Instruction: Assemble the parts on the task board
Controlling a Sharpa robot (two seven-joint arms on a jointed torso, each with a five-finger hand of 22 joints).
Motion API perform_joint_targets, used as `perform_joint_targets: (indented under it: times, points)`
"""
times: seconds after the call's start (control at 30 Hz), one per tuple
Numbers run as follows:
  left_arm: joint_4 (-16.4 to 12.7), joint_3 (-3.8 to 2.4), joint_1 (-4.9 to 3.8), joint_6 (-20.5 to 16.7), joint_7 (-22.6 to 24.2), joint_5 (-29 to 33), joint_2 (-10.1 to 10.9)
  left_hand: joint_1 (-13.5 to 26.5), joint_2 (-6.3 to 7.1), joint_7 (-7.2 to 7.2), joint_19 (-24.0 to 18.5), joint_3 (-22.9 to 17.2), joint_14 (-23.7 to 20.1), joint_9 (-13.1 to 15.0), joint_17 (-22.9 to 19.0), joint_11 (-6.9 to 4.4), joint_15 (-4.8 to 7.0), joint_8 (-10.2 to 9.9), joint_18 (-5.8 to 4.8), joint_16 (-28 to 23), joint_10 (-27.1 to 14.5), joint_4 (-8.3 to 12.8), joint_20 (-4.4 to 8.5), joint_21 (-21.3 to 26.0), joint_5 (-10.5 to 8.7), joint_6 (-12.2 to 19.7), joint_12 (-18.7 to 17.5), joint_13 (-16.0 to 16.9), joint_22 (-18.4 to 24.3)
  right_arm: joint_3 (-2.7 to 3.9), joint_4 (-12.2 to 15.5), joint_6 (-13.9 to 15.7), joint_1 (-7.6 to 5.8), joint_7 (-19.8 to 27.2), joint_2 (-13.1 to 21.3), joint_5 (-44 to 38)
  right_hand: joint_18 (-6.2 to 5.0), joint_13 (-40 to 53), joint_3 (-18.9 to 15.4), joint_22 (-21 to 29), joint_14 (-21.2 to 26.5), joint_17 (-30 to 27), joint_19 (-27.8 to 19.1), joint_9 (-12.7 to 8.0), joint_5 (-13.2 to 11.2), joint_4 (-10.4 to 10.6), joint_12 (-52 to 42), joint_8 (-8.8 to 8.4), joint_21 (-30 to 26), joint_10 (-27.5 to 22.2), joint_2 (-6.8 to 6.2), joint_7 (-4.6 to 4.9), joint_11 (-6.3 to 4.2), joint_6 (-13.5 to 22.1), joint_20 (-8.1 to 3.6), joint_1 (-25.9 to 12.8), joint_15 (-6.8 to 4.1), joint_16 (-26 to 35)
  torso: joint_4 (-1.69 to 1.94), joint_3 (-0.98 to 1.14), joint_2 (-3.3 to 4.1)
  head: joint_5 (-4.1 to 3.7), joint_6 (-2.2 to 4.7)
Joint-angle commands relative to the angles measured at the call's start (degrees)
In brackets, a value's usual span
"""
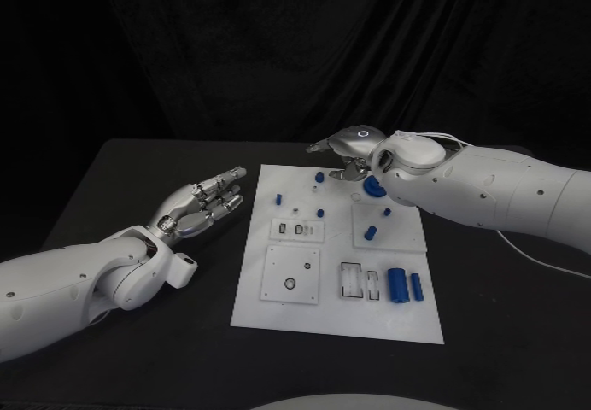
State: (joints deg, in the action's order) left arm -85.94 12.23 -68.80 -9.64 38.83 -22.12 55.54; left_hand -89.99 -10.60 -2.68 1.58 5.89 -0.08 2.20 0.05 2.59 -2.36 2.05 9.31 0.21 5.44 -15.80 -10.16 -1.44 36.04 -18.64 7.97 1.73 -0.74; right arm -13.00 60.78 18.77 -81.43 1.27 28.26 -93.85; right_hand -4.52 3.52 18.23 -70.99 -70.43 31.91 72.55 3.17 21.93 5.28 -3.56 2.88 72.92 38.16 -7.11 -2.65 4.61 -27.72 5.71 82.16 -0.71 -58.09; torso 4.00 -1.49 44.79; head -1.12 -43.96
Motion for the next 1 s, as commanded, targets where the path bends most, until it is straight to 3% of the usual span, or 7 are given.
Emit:
perform_joint_targets:
  times: [0.03,0.23,0.33,0.4,0.47,0.67,1.0]
  points:
    - [-0.19,-0.03,-0.08,0.66,7.51,-0.33,0.25,-0.65,0.04,-0.44,0.10,-0.15,0.08,0.08,-0.05,-0.02,-0.30,0.40,1.09,-0.21,-0.22,0.19,-0.39,0.12,0.38,-0.27,-0.26,-0.08,-0.02,0.21,3.09,8.20,-1.23,0.14,2.30,0.77,-1.04,0.67,-0.65,0.03,-0.18,-0.23,-0.03,0.13,-0.05,0.08,-0.87,0.32,-0.36,5.64,0.82,0.18,-0.24,-1.70,-0.24,-0.14,-0.32,0.39,-0.02,0.03,-0.01,0.03,0.03]
    - [-0.52,-0.03,-0.07,0.48,7.49,-0.33,0.87,-0.65,0.04,-0.44,0.10,-0.15,0.08,0.08,-0.05,-0.02,-0.30,0.40,1.09,-0.21,-0.22,0.19,-0.39,0.12,0.38,-0.27,-0.26,-0.08,-0.02,0.25,10.84,9.22,-3.70,-0.72,9.58,1.85,-1.69,5.67,0.62,2.02,0.77,-3.78,-1.66,1.88,-0.08,0.56,-8.57,3.27,-3.56,25.92,1.02,5.42,-2.56,-17.84,-1.21,0.06,-1.62,3.84,-0.07,0.07,-0.02,-0.26,0.15]
    - [-0.61,-0.03,-0.07,0.41,7.46,-0.33,1.04,-0.66,0.05,-0.47,0.13,-0.16,0.08,0.09,-0.05,-0.01,-0.30,0.42,1.09,-0.21,-0.19,0.21,-0.39,0.10,0.40,-0.35,-0.22,-0.07,-0.03,0.13,13.22,7.00,-4.23,-1.84,12.58,2.18,-2.17,18.86,-0.70,5.23,0.79,-5.25,-4.21,1.83,0.07,1.17,-24.43,2.81,-8.37,25.75,0.39,6.34,-3.79,-21.30,-2.67,-1.04,-2.45,6.99,-0.15,0.04,-0.05,-0.34,0.15]
    - [-0.61,-0.03,-0.07,0.41,7.45,-0.33,1.05,-0.66,0.05,-0.47,0.13,-0.16,0.08,0.09,-0.05,-0.01,-0.30,0.42,1.09,-0.21,-0.19,0.21,-0.39,0.10,0.40,-0.35,-0.22,-0.07,-0.03,-0.03,14.26,5.15,-4.40,-2.57,14.16,2.33,-2.25,26.47,-0.77,4.89,0.68,-4.70,-3.63,1.85,0.10,1.89,-33.08,2.32,-8.53,22.18,0.14,6.22,-4.13,-21.94,-2.52,-1.79,-2.47,6.66,-0.33,0.05,-0.09,-0.21,0.13]
    - [-0.57,-0.03,-0.07,0.51,7.43,-0.33,1.00,-0.66,0.05,-0.47,0.13,-0.16,0.08,0.09,-0.05,-0.01,-0.30,0.42,1.09,-0.21,-0.19,0.21,-0.39,0.10,0.40,-0.35,-0.22,-0.07,-0.03,-0.33,15.38,2.06,-4.48,-3.96,16.16,2.54,-1.53,53.20,-0.14,1.05,-3.96,15.49,-0.57,2.45,0.57,4.30,-59.96,1.31,-5.55,22.52,0.37,5.77,-4.79,-23.15,-2.74,-3.90,-3.04,-7.05,-0.42,0.03,-0.14,-0.07,0.04]
    - [-0.41,-0.03,-0.06,0.72,7.38,-0.33,0.81,-0.66,0.05,-0.47,0.13,-0.16,0.08,0.09,-0.05,-0.01,-0.30,0.42,1.09,-0.21,-0.19,0.21,-0.39,0.10,0.40,-0.35,-0.22,-0.07,-0.03,-0.75,16.30,-3.31,-3.46,-6.88,19.29,2.77,1.03,86.48,-3.75,-9.06,-17.77,53.99,7.11,3.72,-0.04,8.49,-86.44,1.10,5.04,51.84,-0.30,5.92,-5.79,-23.82,-3.06,-9.90,-3.17,-29.95,-1.06,-0.05,-0.42,0.64,-0.48]
    - [-0.12,-0.03,-0.04,1.07,7.26,-0.33,0.58,-0.68,0.06,-0.50,0.13,-0.20,0.10,0.09,-0.04,0.04,-0.33,0.42,1.10,-0.20,-0.21,0.24,-0.41,0.10,0.44,-0.32,-0.24,-0.08,-0.03,-0.89,14.19,-7.77,-1.20,-9.81,19.66,2.84,2.72,86.48,-7.22,-14.72,-19.57,58.09,12.73,3.63,0.06,10.96,-86.44,0.71,11.64,51.84,-0.28,5.40,-6.55,-19.11,-4.04,-14.20,-4.24,-31.91,-1.42,0.09,-0.42,1.48,-1.05]
